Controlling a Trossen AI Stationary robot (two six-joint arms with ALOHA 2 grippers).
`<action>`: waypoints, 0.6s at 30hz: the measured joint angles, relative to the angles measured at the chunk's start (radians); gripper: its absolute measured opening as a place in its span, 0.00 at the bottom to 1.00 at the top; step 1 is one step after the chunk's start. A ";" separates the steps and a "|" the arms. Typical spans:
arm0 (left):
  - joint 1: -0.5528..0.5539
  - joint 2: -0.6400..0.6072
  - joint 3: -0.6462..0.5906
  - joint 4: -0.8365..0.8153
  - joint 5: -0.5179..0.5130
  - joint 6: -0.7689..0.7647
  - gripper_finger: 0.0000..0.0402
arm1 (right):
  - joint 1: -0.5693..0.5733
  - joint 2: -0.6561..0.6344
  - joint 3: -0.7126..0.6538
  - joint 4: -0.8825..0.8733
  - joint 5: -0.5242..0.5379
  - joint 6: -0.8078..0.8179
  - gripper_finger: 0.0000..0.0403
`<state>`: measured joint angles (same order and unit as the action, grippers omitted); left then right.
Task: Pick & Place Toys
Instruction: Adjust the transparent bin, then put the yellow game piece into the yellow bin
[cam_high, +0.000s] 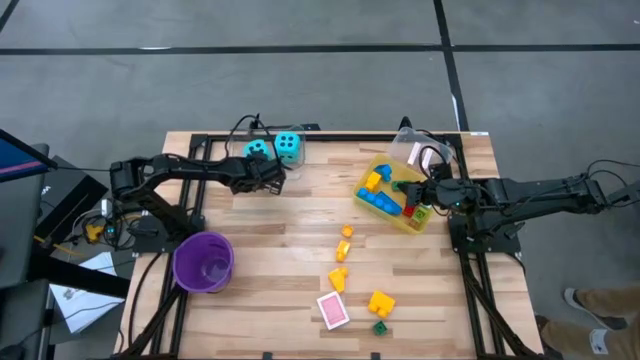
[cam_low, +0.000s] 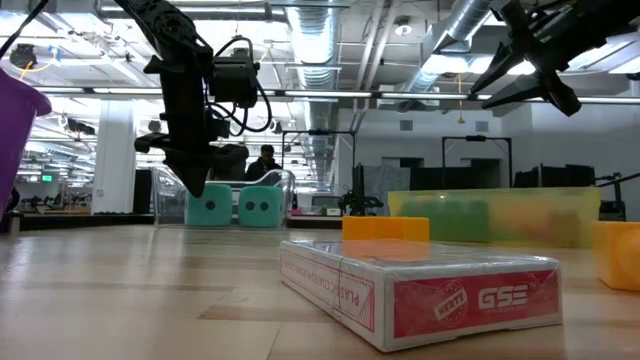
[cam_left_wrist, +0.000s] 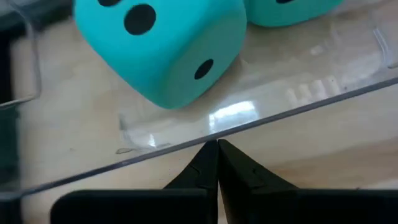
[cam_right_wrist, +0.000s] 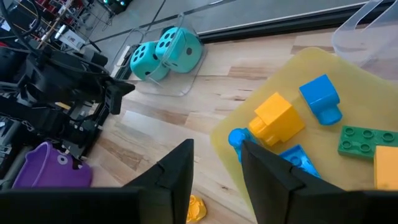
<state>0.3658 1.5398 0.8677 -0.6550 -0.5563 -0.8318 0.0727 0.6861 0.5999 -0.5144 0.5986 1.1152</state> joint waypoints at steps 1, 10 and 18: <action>0.001 0.000 0.000 0.001 -0.007 0.011 0.00 | 0.000 0.000 0.000 0.000 0.000 0.000 0.31; -0.050 -0.022 0.000 0.001 0.040 0.053 0.00 | 0.000 0.000 0.000 0.001 -0.030 0.001 0.31; -0.198 -0.212 0.000 0.144 0.189 0.176 0.00 | 0.000 0.001 0.000 0.002 -0.033 0.000 0.31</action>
<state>0.1675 1.3277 0.8673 -0.5107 -0.3677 -0.6562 0.0727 0.6868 0.5999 -0.5125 0.5652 1.1156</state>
